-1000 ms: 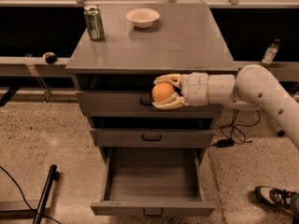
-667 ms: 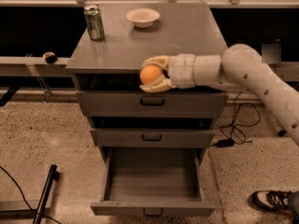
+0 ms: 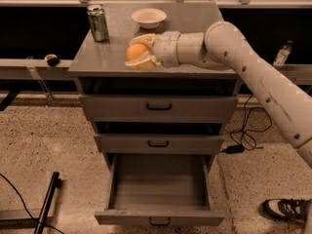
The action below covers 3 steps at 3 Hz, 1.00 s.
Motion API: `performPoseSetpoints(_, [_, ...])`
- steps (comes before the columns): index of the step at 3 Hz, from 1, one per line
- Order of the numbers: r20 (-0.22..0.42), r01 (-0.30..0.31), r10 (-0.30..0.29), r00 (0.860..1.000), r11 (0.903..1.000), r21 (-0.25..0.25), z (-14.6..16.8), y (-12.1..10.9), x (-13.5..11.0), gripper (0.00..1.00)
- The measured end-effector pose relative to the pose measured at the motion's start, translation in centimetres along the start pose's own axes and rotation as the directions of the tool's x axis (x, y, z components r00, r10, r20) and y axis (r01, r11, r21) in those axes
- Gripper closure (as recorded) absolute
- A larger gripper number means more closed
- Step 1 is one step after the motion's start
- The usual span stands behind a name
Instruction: Pick orange from bottom drawer and place on counter
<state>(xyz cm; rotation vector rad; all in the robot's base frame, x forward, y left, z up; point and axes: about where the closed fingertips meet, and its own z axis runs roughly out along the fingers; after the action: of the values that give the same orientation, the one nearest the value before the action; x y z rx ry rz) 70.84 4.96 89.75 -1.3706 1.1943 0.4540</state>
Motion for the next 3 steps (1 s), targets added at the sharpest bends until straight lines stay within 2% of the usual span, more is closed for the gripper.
performPoseSetpoints(1, [0.016,-0.133,0.132,0.991,0.9911,0.014,3.3,-2.0,1.3,1.00])
performPoseSetpoints(2, [-0.023,-0.215,0.219,0.976,0.9713,0.101,4.3,-3.7,2.9,1.00])
performPoseSetpoints(3, [-0.052,-0.253,0.268,0.962,0.9474,0.196,5.1,-5.7,4.6,1.00])
